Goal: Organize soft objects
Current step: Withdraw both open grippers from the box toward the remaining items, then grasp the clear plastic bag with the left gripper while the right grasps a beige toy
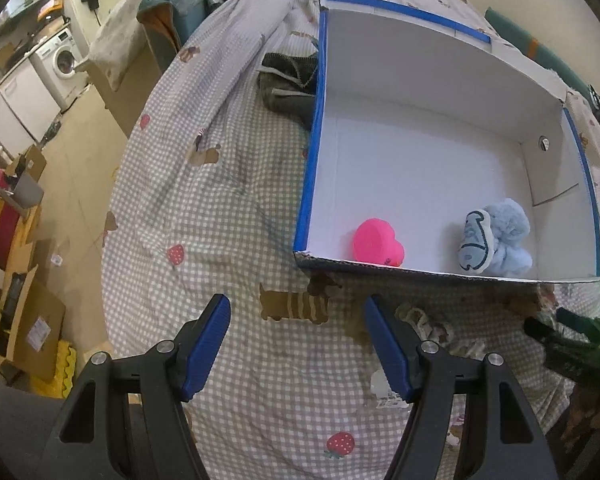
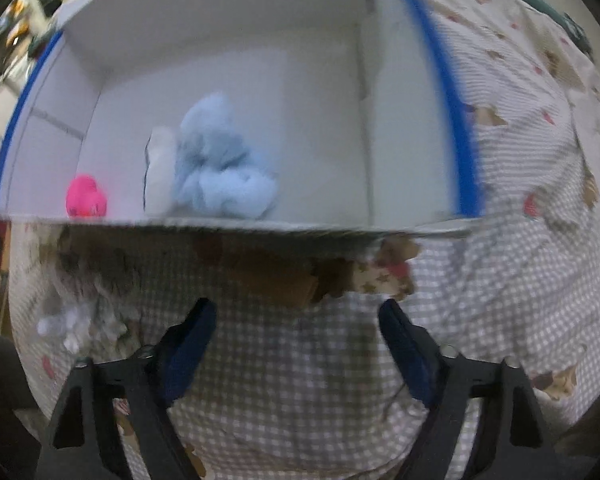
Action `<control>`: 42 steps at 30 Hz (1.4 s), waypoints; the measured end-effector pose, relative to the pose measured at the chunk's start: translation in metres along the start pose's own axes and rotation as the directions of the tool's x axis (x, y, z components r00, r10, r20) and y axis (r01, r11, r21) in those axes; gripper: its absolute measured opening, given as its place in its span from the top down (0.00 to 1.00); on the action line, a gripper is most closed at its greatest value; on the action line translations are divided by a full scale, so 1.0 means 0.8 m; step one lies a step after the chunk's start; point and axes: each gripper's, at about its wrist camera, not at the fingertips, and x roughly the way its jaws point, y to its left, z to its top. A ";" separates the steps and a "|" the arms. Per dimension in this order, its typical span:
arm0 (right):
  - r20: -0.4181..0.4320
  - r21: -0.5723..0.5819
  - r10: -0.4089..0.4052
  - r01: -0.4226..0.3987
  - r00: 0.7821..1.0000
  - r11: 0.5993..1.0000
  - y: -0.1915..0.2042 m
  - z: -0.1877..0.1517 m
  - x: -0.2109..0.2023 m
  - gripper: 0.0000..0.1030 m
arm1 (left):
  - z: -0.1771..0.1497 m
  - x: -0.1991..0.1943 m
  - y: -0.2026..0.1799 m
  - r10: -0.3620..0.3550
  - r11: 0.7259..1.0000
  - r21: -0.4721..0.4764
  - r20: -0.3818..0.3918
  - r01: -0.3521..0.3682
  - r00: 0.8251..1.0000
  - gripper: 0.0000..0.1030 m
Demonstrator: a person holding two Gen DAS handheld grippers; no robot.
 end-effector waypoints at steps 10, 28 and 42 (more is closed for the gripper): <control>-0.027 0.012 0.014 -0.013 1.000 1.000 0.013 0.022 0.030 0.20 | 0.003 0.008 0.000 -0.022 1.000 -0.020 -0.028 0.021 0.999 0.35; 0.076 -0.043 0.148 -0.145 0.986 0.989 0.054 0.041 -0.002 0.89 | -0.005 0.029 -0.007 -0.133 0.991 -0.016 -0.153 0.132 0.979 0.35; 0.140 -0.016 0.244 -0.244 0.960 0.970 0.025 -0.018 -0.059 0.89 | -0.025 0.047 -0.063 -0.160 0.970 0.142 -0.247 0.199 0.956 0.35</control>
